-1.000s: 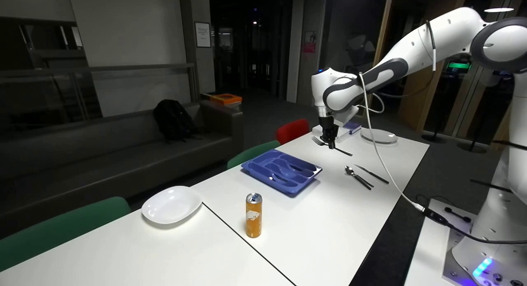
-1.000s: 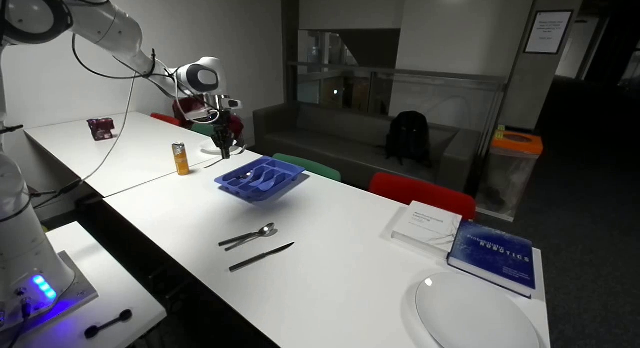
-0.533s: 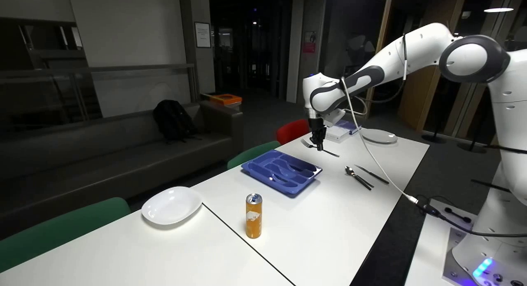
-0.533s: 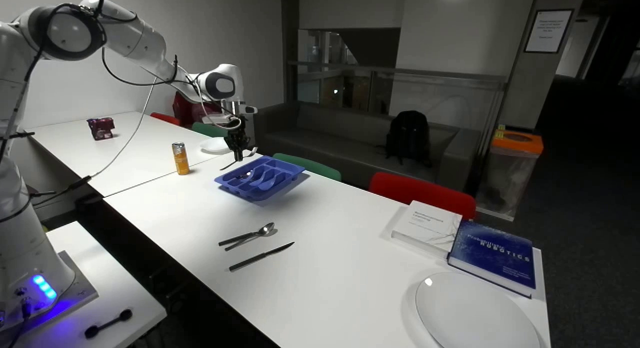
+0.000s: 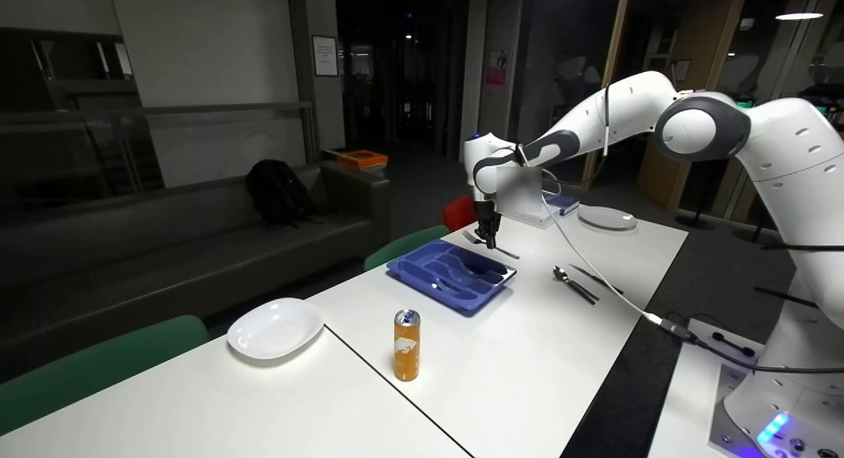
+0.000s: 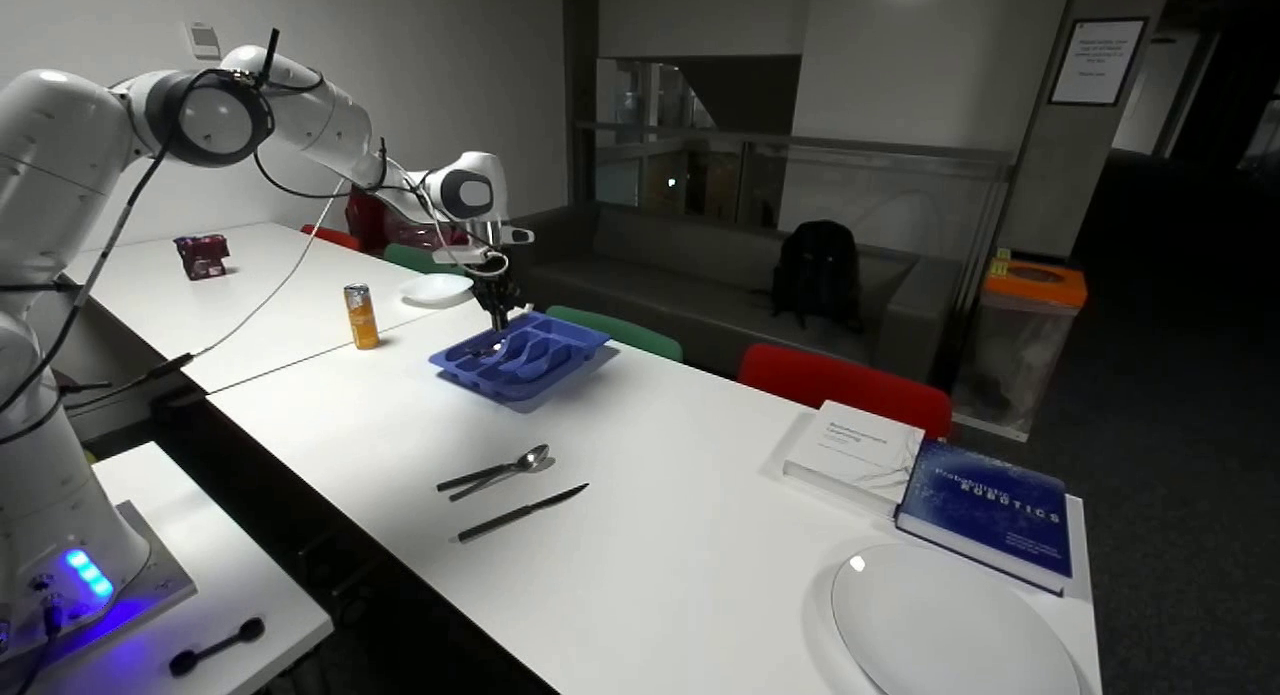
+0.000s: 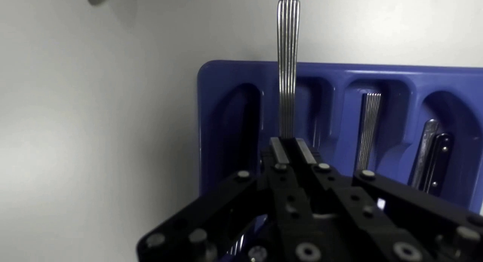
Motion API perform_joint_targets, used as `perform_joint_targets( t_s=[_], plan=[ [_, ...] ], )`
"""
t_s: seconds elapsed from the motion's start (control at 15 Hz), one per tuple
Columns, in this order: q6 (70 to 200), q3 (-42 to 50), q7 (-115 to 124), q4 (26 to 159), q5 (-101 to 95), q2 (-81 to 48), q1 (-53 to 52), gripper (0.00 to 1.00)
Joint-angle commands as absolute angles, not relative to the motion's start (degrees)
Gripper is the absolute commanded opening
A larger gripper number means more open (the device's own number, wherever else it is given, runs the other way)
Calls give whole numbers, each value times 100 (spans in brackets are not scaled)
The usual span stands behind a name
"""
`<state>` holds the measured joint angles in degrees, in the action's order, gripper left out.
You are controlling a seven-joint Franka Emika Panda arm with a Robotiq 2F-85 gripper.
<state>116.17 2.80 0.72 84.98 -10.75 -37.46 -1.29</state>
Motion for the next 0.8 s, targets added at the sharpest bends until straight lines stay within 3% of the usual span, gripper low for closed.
perform_joint_targets(
  t_s=[0.0, 0.73],
  plan=[
    [11495, 290, -7, 7881, -903, -3972, 39, 2],
    [10890, 225, -253, 6801, -437, -4781, 459, 2]
  ],
)
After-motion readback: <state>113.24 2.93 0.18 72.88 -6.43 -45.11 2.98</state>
